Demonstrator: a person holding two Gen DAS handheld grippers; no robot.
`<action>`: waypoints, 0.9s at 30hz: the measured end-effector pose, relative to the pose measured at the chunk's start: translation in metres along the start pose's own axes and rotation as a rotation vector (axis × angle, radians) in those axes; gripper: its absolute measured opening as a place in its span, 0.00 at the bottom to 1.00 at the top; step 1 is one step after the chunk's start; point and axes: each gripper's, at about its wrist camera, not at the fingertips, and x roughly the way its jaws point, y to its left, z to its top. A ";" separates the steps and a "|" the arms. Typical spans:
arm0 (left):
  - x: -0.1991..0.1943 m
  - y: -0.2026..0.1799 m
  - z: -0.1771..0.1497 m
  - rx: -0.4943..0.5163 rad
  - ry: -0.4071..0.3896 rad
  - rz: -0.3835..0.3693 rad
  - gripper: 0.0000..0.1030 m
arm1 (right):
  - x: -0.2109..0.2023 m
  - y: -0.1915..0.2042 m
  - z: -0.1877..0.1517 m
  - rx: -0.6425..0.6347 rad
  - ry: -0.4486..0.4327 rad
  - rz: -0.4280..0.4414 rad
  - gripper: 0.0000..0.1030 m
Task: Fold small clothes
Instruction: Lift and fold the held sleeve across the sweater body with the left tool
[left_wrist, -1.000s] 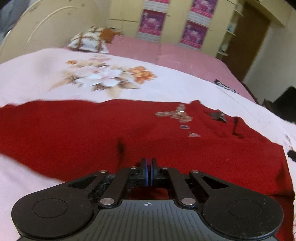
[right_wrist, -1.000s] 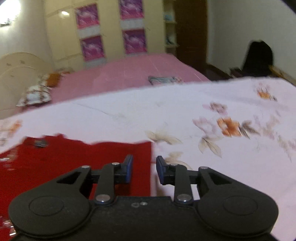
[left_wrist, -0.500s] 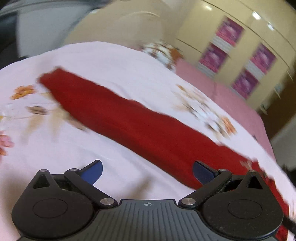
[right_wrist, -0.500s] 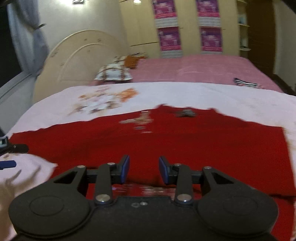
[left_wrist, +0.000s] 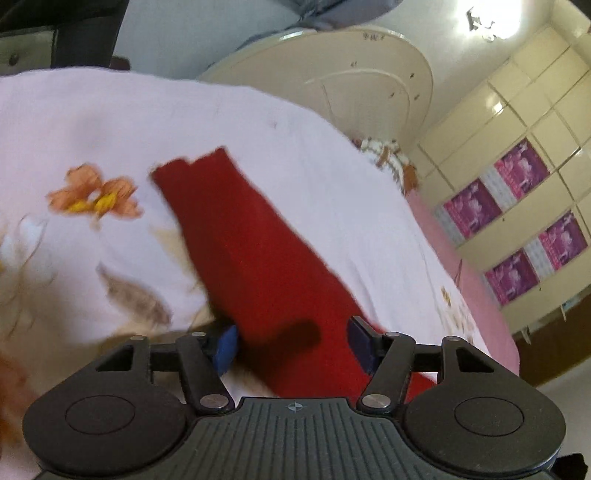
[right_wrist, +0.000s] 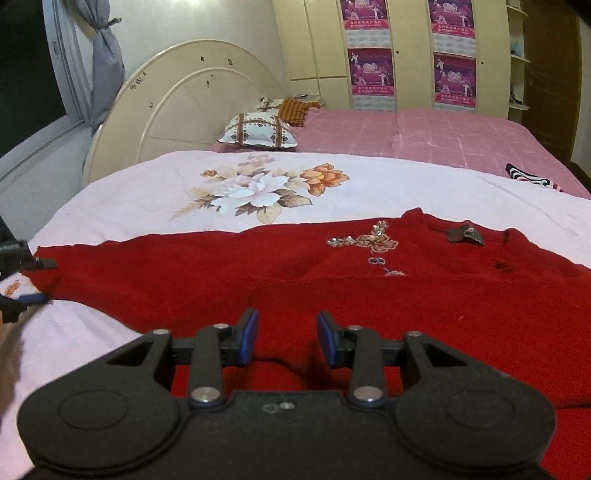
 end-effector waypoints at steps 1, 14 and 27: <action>0.003 0.000 0.002 -0.002 -0.013 0.002 0.58 | 0.003 0.000 0.000 0.002 0.003 -0.003 0.34; -0.035 -0.081 -0.009 0.226 -0.125 -0.148 0.04 | 0.038 0.012 -0.015 -0.108 0.054 -0.052 0.32; -0.071 -0.302 -0.247 0.936 0.227 -0.523 0.05 | -0.058 -0.099 -0.015 0.222 -0.036 -0.075 0.38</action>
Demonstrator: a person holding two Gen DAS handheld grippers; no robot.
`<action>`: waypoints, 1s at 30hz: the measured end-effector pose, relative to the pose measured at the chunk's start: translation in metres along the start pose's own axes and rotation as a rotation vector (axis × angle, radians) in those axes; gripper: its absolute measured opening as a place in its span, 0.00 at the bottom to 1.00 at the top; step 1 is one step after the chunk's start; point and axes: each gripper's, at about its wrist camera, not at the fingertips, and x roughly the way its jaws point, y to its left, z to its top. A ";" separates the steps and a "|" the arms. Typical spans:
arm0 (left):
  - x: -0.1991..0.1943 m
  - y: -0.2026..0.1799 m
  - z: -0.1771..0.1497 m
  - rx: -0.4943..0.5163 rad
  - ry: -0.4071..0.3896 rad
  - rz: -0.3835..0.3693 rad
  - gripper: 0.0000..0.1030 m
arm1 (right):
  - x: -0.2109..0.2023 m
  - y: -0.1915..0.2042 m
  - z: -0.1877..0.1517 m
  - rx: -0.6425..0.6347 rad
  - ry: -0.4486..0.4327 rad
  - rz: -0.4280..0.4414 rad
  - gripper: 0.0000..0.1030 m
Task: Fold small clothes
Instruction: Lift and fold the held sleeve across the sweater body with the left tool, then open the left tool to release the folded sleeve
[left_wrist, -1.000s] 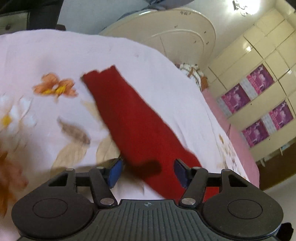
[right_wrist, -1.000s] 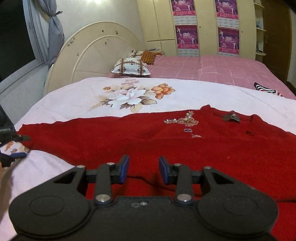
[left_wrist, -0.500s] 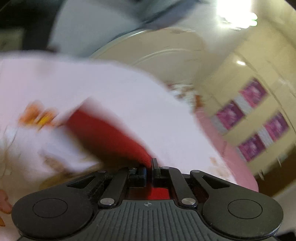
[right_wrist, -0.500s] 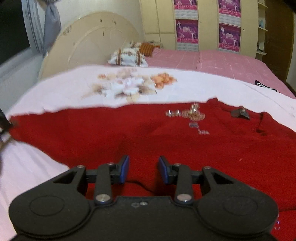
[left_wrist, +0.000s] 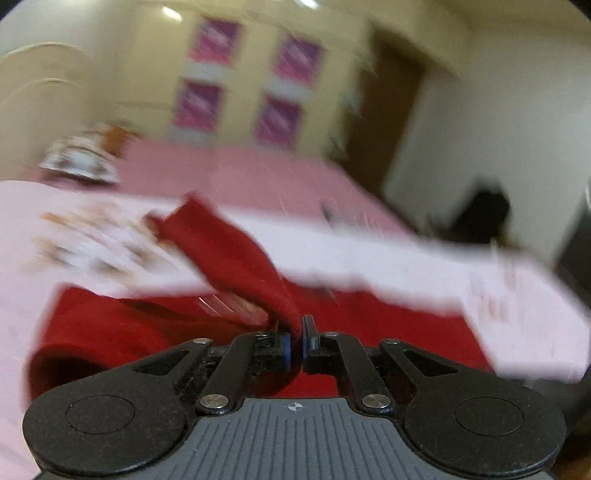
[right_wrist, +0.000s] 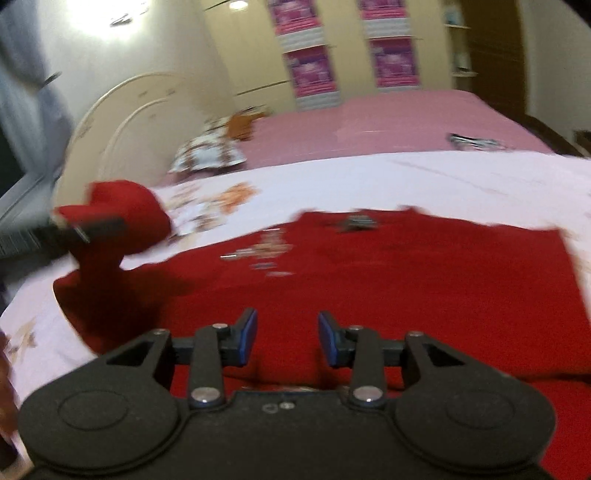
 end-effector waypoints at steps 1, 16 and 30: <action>0.018 -0.018 -0.006 0.061 0.062 0.007 0.05 | -0.005 -0.012 -0.002 0.020 0.002 -0.020 0.41; -0.043 0.000 -0.026 0.208 0.057 0.317 0.91 | -0.001 -0.070 -0.009 0.233 0.061 0.097 0.60; -0.021 0.086 -0.065 -0.110 0.063 0.483 0.88 | 0.016 -0.066 -0.001 0.125 0.050 -0.033 0.41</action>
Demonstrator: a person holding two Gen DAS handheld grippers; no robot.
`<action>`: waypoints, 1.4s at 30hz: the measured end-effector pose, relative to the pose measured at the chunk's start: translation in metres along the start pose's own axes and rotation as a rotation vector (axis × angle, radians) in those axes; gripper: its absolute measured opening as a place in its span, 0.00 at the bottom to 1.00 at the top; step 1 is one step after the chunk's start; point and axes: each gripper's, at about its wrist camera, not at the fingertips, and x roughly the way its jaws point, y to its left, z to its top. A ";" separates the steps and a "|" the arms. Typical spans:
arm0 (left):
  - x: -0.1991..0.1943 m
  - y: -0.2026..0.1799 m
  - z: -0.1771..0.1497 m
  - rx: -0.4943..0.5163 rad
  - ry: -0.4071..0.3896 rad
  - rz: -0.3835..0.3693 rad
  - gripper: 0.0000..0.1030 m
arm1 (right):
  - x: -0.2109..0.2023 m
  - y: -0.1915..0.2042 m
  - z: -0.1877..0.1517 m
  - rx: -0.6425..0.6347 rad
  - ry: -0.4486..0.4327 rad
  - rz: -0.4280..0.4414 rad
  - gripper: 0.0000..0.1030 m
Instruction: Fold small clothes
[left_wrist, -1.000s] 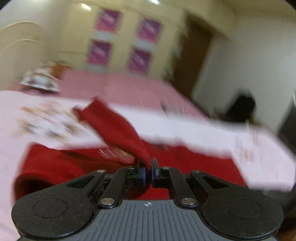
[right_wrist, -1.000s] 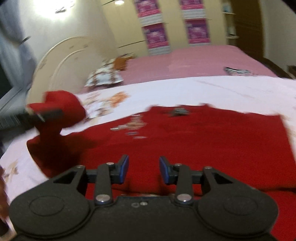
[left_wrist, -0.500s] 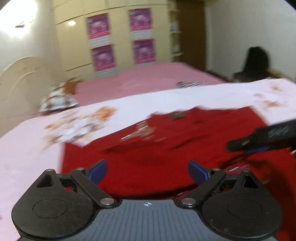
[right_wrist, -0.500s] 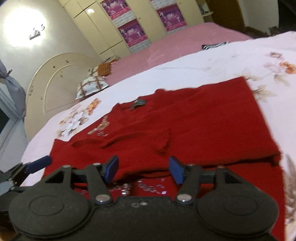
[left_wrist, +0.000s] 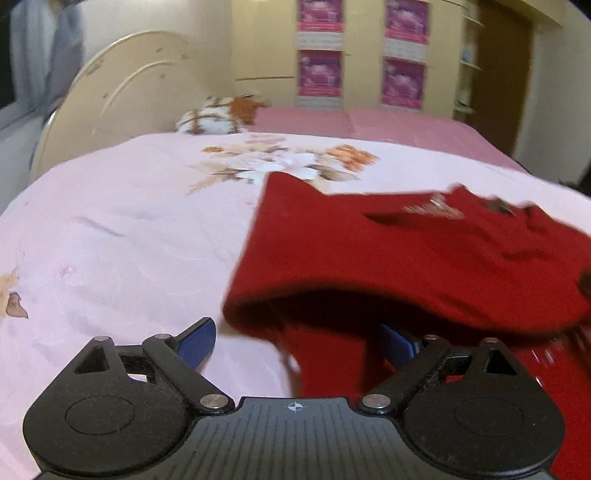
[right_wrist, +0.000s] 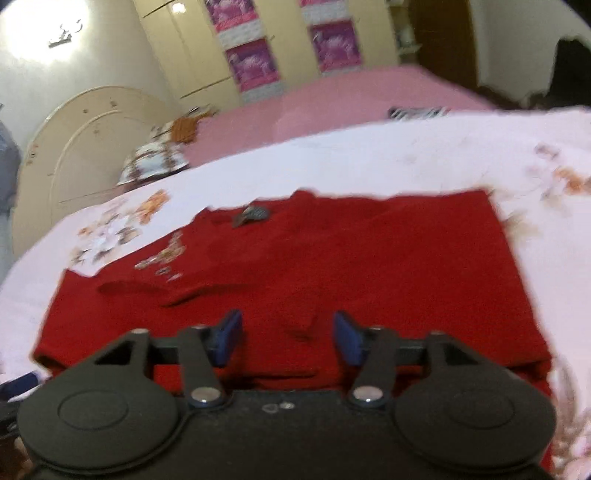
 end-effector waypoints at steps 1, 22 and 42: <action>0.004 0.005 0.003 -0.039 -0.002 -0.003 0.72 | 0.005 0.001 -0.001 0.001 0.021 0.020 0.35; -0.017 0.007 0.004 0.029 0.010 -0.045 0.26 | -0.008 -0.066 0.011 -0.126 -0.055 -0.264 0.14; 0.009 -0.032 0.028 0.029 0.044 -0.155 0.31 | 0.004 -0.046 0.009 -0.195 -0.013 -0.218 0.15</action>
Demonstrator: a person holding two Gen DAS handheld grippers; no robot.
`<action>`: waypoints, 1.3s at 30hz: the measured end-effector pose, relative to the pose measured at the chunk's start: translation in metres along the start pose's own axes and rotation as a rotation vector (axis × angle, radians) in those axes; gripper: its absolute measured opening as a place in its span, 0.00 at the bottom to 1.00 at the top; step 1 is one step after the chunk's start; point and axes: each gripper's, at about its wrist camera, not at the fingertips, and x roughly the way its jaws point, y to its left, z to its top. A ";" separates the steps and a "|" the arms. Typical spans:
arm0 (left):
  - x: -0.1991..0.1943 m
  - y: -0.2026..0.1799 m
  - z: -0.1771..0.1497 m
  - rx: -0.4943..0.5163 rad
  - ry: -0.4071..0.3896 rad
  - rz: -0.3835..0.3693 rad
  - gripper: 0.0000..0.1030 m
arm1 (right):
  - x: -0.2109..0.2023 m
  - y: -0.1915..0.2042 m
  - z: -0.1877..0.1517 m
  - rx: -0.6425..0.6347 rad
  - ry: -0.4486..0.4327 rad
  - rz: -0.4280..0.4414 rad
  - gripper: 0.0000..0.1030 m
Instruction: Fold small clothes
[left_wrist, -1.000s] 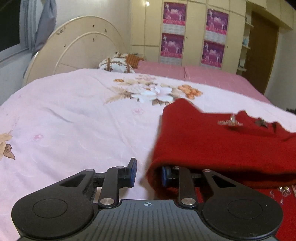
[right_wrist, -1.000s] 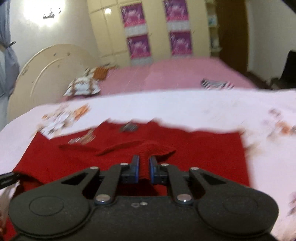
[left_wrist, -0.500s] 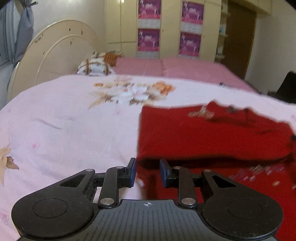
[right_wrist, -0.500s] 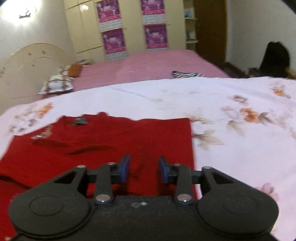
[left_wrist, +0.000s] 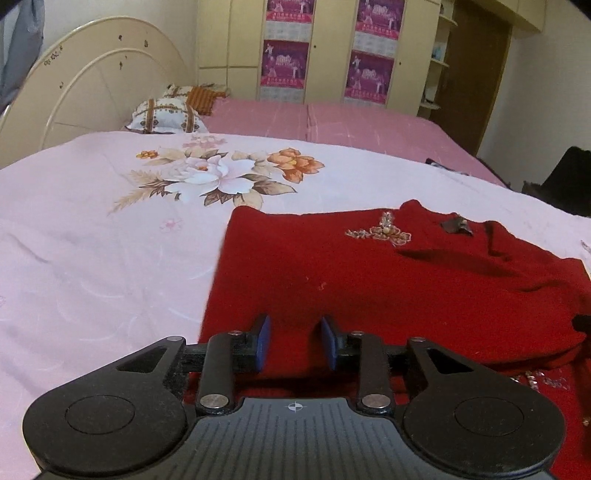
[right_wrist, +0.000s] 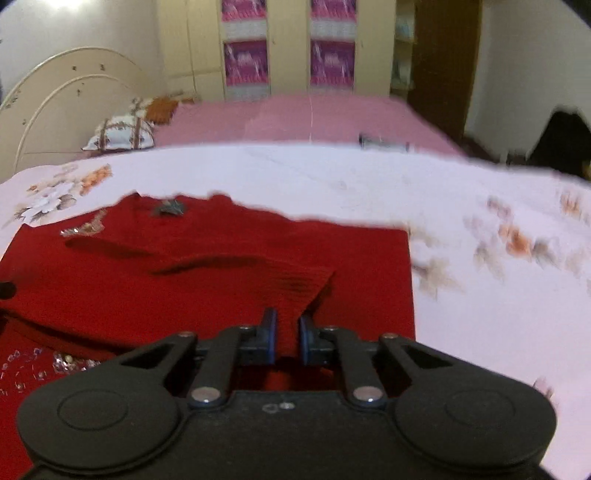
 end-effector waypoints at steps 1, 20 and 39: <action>-0.004 0.000 0.003 -0.006 -0.006 -0.006 0.31 | 0.002 -0.001 0.000 -0.008 0.014 0.009 0.20; -0.001 -0.009 0.011 0.002 -0.025 0.034 0.68 | 0.015 0.023 0.020 -0.032 -0.050 -0.018 0.25; -0.059 -0.059 -0.072 0.119 0.034 0.005 0.69 | -0.050 0.111 -0.073 -0.222 -0.004 0.163 0.27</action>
